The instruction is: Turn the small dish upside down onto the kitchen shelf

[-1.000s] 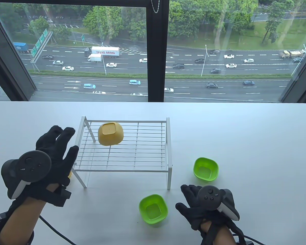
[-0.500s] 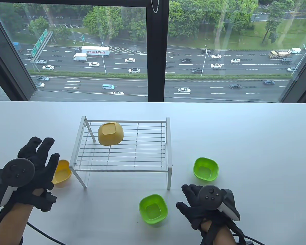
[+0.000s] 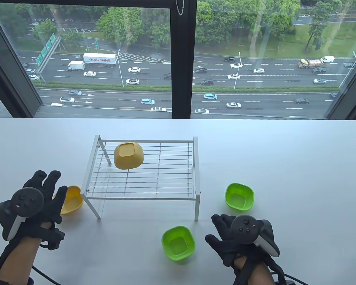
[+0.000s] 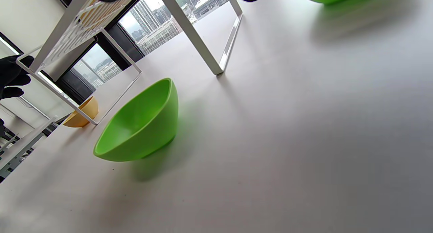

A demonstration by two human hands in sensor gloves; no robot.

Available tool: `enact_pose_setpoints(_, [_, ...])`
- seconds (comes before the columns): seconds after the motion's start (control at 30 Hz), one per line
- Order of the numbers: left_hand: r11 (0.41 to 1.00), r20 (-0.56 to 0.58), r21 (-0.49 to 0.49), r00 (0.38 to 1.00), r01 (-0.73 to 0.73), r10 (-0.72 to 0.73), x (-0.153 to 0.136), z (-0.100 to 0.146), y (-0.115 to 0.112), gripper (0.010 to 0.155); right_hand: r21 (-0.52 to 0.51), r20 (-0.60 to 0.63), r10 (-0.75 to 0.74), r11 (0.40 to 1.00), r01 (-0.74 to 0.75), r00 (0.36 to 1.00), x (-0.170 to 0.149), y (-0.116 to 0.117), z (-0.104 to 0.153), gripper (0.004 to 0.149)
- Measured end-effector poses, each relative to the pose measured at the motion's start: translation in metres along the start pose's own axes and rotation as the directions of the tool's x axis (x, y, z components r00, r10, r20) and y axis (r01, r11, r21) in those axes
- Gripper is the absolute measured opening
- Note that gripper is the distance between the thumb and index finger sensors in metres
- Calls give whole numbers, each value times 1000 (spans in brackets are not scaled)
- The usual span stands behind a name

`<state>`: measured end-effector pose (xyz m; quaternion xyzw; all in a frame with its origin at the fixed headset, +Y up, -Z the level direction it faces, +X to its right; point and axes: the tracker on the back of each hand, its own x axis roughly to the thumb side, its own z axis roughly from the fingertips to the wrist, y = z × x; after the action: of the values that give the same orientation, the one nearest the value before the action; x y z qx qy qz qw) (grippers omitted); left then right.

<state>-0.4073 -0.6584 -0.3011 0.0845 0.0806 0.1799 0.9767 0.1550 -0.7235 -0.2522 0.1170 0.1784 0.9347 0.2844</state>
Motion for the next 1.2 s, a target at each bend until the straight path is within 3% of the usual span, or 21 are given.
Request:
enact_pose_setpoints(0.3, [995,10,-50,996,87,-87,-6,-5,-29,65,-4,0,-1,1000,1,1000,-1,0,1,80])
enact_pose_setpoints(0.47, [982,-36,-136,990,128,-134,-16,-9,-46,66,-6,0,-1,1000,1,1000,-1,0,1,81])
enact_pose_setpoints(0.6, [981,-71,-150,988,126,-138,-25,-11,-56,66,-4,-3,-3,1000,3,1000,-1,0,1,81])
enact_pose_setpoints(1.2, [944,-56,-272,976,189,-211,-26,-13,-73,70,-2,-7,-8,1000,8,1000,-2,0,1,82])
